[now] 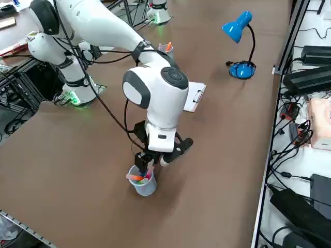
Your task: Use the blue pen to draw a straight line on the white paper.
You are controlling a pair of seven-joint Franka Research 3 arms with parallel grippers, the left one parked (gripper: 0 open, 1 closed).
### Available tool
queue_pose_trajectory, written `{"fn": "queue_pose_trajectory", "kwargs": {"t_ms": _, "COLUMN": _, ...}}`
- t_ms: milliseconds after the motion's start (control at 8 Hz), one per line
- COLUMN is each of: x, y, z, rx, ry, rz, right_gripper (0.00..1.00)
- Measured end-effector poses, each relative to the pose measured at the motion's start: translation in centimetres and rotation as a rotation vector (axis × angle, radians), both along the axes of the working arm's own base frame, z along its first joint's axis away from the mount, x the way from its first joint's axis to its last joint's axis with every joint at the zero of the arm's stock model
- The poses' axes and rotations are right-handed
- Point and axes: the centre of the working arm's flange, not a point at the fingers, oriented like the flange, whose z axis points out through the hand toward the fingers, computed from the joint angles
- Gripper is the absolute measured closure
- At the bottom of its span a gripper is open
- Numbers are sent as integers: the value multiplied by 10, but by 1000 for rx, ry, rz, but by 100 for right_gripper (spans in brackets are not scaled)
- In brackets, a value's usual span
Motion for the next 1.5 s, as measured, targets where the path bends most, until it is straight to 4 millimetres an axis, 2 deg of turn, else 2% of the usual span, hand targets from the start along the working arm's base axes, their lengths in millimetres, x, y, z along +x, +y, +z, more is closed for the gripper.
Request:
{"fn": "queue_pose_trajectory", "kwargs": {"t_ms": 875, "x": 0, "y": -2, "z": 1, "rx": -4, "ry": -2, "rz": -3, "right_gripper": 49}}
{"fn": "queue_pose_trajectory", "kwargs": {"t_ms": 1500, "x": -2, "y": -8, "z": 4, "rx": -13, "ry": -4, "rz": -11, "right_gripper": 51}}
